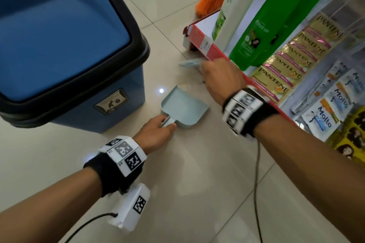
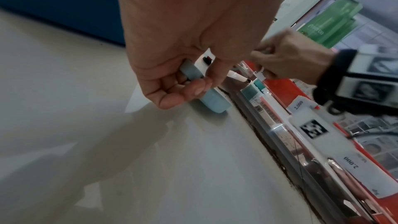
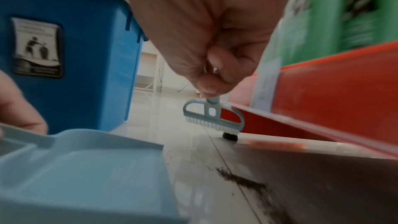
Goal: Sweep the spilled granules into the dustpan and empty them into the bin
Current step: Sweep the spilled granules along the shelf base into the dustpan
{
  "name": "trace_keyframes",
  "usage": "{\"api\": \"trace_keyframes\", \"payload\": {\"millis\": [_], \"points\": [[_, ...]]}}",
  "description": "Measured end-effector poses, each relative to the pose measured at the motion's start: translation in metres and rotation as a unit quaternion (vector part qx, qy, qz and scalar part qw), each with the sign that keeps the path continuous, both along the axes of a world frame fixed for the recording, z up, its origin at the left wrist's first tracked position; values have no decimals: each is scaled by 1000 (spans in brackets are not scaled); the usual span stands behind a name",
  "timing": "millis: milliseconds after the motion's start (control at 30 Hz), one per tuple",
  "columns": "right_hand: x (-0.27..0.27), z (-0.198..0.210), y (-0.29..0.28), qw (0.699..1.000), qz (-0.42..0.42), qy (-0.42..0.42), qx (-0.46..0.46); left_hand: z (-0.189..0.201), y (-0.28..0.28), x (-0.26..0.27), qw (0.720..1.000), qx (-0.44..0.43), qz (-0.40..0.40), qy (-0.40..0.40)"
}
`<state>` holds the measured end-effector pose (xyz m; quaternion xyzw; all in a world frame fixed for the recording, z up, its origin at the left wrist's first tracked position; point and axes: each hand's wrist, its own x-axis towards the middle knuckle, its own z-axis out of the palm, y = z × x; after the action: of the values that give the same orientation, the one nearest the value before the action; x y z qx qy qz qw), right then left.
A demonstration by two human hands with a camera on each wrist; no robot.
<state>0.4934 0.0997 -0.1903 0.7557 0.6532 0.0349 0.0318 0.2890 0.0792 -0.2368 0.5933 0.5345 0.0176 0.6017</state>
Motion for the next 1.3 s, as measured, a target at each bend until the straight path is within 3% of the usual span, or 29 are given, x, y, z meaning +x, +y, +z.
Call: {"api": "trace_keyframes", "payload": {"millis": [167,367,467,600,733,967,1100,1200,1300], "points": [[-10,-12,40,998,-35,11,-52,2,-3,3,1000,-11,8,-6],[-1,0,-18,990,-51,29,-128,8,-4,-10,998,-62,14,0],[2,17,-22,993,-53,37,-100,10,-5,-11,996,-85,5,5],[-17,18,19,998,-16,55,-41,10,-11,-7,996,-91,-6,11],[-32,-2,42,993,-38,77,-75,11,-17,-11,996,-87,-14,4],[20,5,-36,980,3,96,-175,7,-24,-36,997,-79,5,13],[30,27,-50,986,14,109,-123,6,-25,-34,997,-78,14,10],[5,27,-24,990,47,118,-63,9,-28,-25,997,-79,5,5],[-23,12,-4,992,43,92,-77,11,-31,-17,997,-73,1,6]]}}
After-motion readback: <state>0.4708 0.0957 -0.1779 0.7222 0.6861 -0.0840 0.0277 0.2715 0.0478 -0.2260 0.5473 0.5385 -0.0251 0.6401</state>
